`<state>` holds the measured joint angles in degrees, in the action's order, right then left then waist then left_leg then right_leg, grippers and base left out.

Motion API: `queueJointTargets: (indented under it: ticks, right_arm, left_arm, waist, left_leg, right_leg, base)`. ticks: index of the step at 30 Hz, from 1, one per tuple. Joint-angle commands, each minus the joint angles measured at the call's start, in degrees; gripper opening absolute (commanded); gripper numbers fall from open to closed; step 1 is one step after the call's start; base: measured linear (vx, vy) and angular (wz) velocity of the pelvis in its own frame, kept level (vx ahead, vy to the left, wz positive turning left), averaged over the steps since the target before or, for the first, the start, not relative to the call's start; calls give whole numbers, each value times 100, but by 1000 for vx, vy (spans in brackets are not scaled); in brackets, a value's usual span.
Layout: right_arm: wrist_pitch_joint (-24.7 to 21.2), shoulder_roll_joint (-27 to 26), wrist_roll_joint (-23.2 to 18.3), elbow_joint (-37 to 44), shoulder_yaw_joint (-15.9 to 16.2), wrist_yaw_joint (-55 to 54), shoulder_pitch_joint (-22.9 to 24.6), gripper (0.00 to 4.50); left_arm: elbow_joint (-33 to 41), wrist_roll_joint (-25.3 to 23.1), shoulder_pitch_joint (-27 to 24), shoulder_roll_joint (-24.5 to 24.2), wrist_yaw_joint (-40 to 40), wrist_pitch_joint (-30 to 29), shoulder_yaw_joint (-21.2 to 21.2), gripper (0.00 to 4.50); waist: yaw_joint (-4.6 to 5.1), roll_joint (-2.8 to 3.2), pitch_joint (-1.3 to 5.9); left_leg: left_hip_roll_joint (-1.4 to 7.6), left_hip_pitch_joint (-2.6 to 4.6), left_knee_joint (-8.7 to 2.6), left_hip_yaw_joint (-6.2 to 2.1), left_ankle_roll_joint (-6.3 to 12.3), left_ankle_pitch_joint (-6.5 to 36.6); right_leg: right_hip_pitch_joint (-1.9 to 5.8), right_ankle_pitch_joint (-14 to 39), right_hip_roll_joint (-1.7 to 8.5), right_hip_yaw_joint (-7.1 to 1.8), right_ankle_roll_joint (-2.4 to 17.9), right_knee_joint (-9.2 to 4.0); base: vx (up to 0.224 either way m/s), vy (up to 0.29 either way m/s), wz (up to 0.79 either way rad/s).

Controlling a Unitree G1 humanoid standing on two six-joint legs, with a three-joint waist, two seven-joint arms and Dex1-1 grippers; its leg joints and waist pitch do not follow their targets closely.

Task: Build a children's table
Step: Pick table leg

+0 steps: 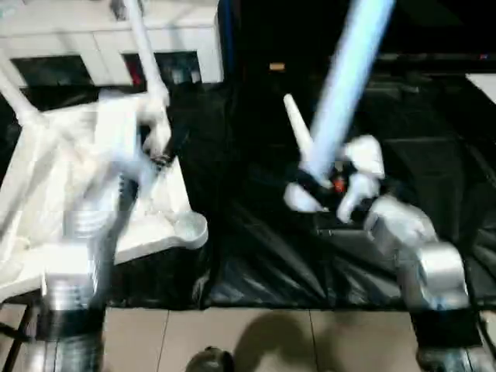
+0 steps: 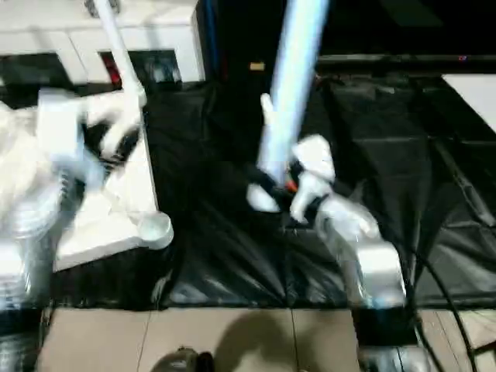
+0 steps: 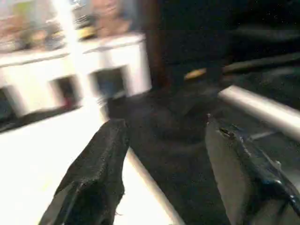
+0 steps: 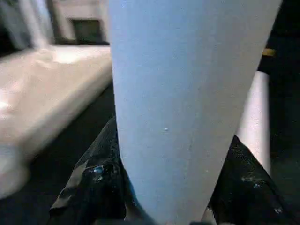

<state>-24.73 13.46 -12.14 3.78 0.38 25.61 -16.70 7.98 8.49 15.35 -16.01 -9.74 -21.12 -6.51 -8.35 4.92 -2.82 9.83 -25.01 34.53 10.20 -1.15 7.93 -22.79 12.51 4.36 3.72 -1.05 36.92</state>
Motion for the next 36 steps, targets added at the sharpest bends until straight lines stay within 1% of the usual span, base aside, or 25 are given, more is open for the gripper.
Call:
queueJointTargets:
  ticks: [1,7,11,12,14,15,16,17,18,20,21,22,23,24,25,26,27,28,29,30,31,32,34,35,36]
  right_arm:
    - [283,-99,275,358,25,-379,301,189]
    - [812,-262,432,235,140,-498,701,189]
    - [971,-326,445,83,198,-523,693,189]
    - [1033,-329,481,43,234,-524,690,189]
    - [1120,-321,539,8,278,-527,699,189]
    - [1190,-311,562,-32,309,-492,690,189]
    - [1203,-310,568,-40,315,-487,688,189]
    - [1227,-309,581,-58,326,-478,682,189]
    - [1283,-303,577,-104,357,-406,663,189]
    - [1323,-308,577,-143,377,-390,652,189]
    - [1338,-309,574,-156,383,-384,648,189]
    - [1369,-312,568,-184,394,-372,637,189]
    - [1409,-319,570,-223,401,-359,620,189]
    - [1429,-328,572,-250,400,-348,606,189]
    - [1439,-334,574,-264,399,-342,598,189]
    - [1464,-341,576,-299,398,-340,581,189]
    - [1484,-347,577,-332,398,-340,564,189]
    - [1525,-349,579,-377,406,-341,550,189]
    - [1532,-350,579,-386,407,-341,547,189]
    - [1564,-353,581,-422,409,-341,541,189]
    - [1567,-354,582,-426,408,-343,541,189]
    - [1573,-404,512,-468,351,-379,547,189]
    - [1551,-467,411,-499,271,-421,551,189]
    - [1526,-460,410,-497,265,-425,548,189]
    - [1475,-422,395,-457,302,-360,550,189]
  left_arm:
    - [20,-369,-283,198,546,385,-7,294]
    - [79,-562,-608,448,855,606,42,294]
    - [45,-673,-619,525,911,748,148,294]
    - [21,-702,-618,550,926,800,172,294]
    - [24,-720,-626,582,942,841,191,294]
    - [31,-751,-624,590,952,866,211,294]
    - [32,-759,-624,591,953,871,214,294]
    - [34,-777,-622,592,953,882,220,294]
    - [43,-804,-628,606,954,898,243,294]
    - [73,-972,-645,586,1034,952,303,294]
    - [88,-1049,-652,568,1062,981,337,294]
    - [114,-1202,-659,535,1139,1001,391,294]
    - [132,-1466,-650,485,1317,910,449,294]
    - [137,-1529,-653,483,1364,917,458,294]
    - [137,-1538,-656,488,1372,939,458,294]
    - [131,-1561,-657,493,1384,972,455,294]
    - [123,-1566,-656,498,1384,989,452,294]
    - [132,-1584,-661,506,1395,984,443,294]
    - [133,-1586,-662,508,1396,983,441,294]
    - [138,-1600,-667,521,1397,980,432,294]
    - [137,-1601,-667,521,1397,980,432,294]
    - [132,-1621,-672,526,1405,979,442,294]
    - [125,-1664,-679,515,1406,1013,470,294]
    - [125,-1617,-682,540,1384,937,457,294]
    - [116,-1562,-661,559,1358,827,431,294]
  waist:
    - [40,-88,418]
    - [24,-145,389]
    - [-76,-213,353]
    - [-127,-251,324]
    - [-32,-150,264]
    - [34,-88,265]
    - [165,98,272]
    - [297,186,298]
    - [490,237,363]
    - [418,165,310]
    - [378,74,314]
    - [434,-179,447]
    - [460,-380,475]
    - [332,-390,402]
    - [433,-213,258]
    - [508,189,114]
    - [758,276,143]
    - [962,494,188]
    - [937,365,300]
    - [1082,414,295]
    - [1100,401,308]
    - [1005,380,339]
    - [969,301,375]
    - [894,194,358]
    - [805,99,281]
  left_leg:
    - [325,291,-437,-180,-285,1892]
    - [281,212,-393,-162,67,2061]
    - [288,80,-108,-269,626,1506]
    - [264,-119,-20,-398,876,1336]
    - [245,-92,-12,-487,816,1550]
    - [196,-76,-170,-489,761,1807]
    - [28,51,-603,-434,723,2337]
    - [-109,195,-878,-444,791,2445]
    - [-187,601,-885,-620,1063,2072]
    - [3,422,-1024,-776,850,2196]
    - [-165,332,-1236,-1071,305,2462]
    - [-264,357,-1256,-1307,-380,2880]
    - [-351,220,-1195,-1401,-865,3051]
    - [-607,241,574,-1114,-913,2156]
    - [-385,239,1056,-1140,-762,1785]
    - [-55,189,1032,-1254,-1069,1589]
    - [185,273,463,-1707,-950,2557]
    - [141,358,-565,-2373,-715,3065]
    - [215,654,-442,-2510,-760,2752]
    - [-99,623,-518,-2973,-1004,981]
    - [-235,633,-577,-3039,-1093,347]
    - [37,785,-407,-2763,-1297,-59]
    - [-48,885,-637,-2693,-1088,-666]
    - [-110,884,-803,-2598,-938,-343]
    - [-273,718,-995,-2478,-694,677]
  right_leg:
    - [95,1501,390,-281,497,-583]
    - [133,2202,640,-383,475,-734]
    - [253,2988,1150,-611,452,-945]
    - [411,3201,1417,-516,445,-999]
    - [474,3863,1457,-272,373,-1125]
    - [593,3830,1275,-25,324,-1091]
    - [583,3346,656,359,218,-770]
    - [502,2741,122,545,179,-338]
    - [141,1510,-378,584,107,469]
    - [94,941,-303,469,119,680]
    - [164,957,-308,357,364,601]
    - [147,868,-53,13,708,283]
    - [254,674,309,-199,964,141]
    - [188,357,1702,-429,1631,-851]
    - [265,508,1918,-285,1686,-1012]
    - [732,1609,1233,1124,1261,-906]
    - [857,1925,718,1230,1092,-328]
    - [500,1639,-183,682,580,886]
    - [141,1676,-256,444,294,924]
    - [111,1873,-313,104,130,1033]
    - [166,1855,-342,60,136,977]
    - [-9,1379,-251,-71,101,872]
    - [194,652,-236,-212,160,582]
    - [285,384,-217,-294,369,369]
    - [476,310,-156,-436,647,93]
  base:
    - [0,0,0]
    - [0,0,0]
    - [-11,37,-3]
    - [-20,88,-7]
    - [1,169,3]
    - [11,199,7]
    - [38,211,15]
    - [33,225,31]
    - [33,225,31]
    - [-22,180,40]
    - [-38,153,35]
    - [-59,130,30]
    - [-86,135,54]
    - [-86,135,54]
    - [-118,155,28]
    - [-11,147,-2]
    - [-11,147,-2]
    - [59,168,29]
    - [-3,138,47]
    - [-3,138,47]
    - [-45,45,27]
    - [-64,-41,9]
    - [-69,-85,7]
    - [-104,-183,0]
    - [-104,-183,0]
